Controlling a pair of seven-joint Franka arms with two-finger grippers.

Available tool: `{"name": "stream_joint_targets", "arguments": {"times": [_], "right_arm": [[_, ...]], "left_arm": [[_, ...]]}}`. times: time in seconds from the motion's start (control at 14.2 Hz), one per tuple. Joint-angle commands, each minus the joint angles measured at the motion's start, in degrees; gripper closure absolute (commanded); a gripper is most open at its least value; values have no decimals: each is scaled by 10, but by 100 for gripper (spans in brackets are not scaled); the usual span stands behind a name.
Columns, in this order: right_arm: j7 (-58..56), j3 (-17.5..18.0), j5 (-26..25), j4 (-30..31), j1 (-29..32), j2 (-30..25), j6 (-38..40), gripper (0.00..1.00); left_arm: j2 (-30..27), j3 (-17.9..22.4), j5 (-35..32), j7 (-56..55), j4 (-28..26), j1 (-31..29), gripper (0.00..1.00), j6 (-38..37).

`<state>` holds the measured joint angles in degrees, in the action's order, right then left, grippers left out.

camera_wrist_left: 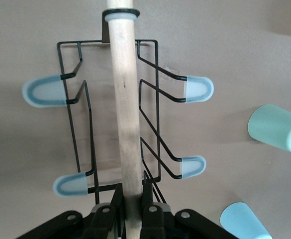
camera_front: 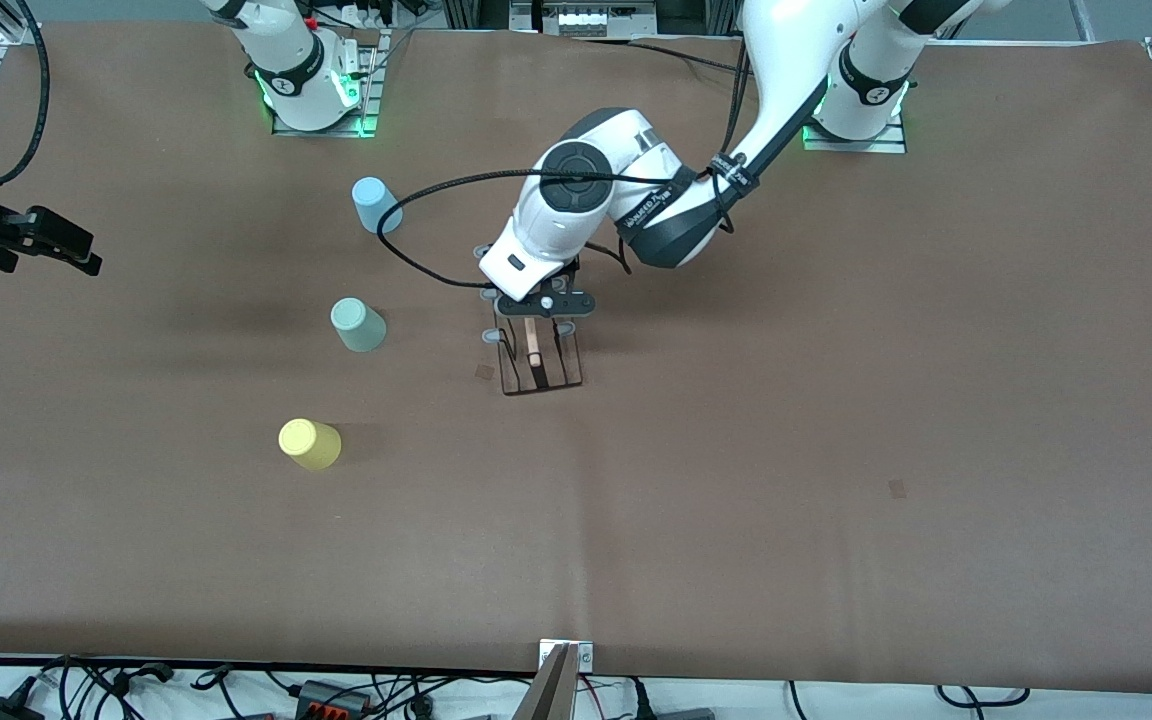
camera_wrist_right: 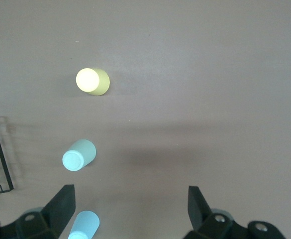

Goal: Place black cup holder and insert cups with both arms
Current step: 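Release the holder while the right gripper reaches the teal cup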

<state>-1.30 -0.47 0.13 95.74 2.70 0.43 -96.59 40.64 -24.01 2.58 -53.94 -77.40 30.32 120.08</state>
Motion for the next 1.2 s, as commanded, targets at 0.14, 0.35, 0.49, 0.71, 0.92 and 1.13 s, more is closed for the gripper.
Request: {"name": "stream_joint_targets", "arguments": {"times": [0.14, 0.35, 0.49, 0.71, 0.92, 1.13], "right_arm": [[-8, 3, -4, 10, 4, -8, -8, 0], [-8, 3, -3, 10, 6, -8, -7, 0], [-8, 3, -2, 10, 6, -7, -7, 0], [-8, 3, -2, 10, 6, 8, -8, 0], [0, 6, 0, 4, 2, 66, -16, 0], [1, 10, -1, -7, -18, 125, -17, 0]], "left_arm": [[26, 5, -8, -13, 23, 6, 75, 9], [-1, 3, -2, -13, 27, -4, 57, 1], [-34, 1, -2, -12, 21, -30, 51, -19], [-49, 0, -4, -10, 24, -82, 45, -52], [-62, -4, -7, 7, 26, -142, 44, -126], [-79, -5, -2, 66, 23, -188, 43, -171]]}}
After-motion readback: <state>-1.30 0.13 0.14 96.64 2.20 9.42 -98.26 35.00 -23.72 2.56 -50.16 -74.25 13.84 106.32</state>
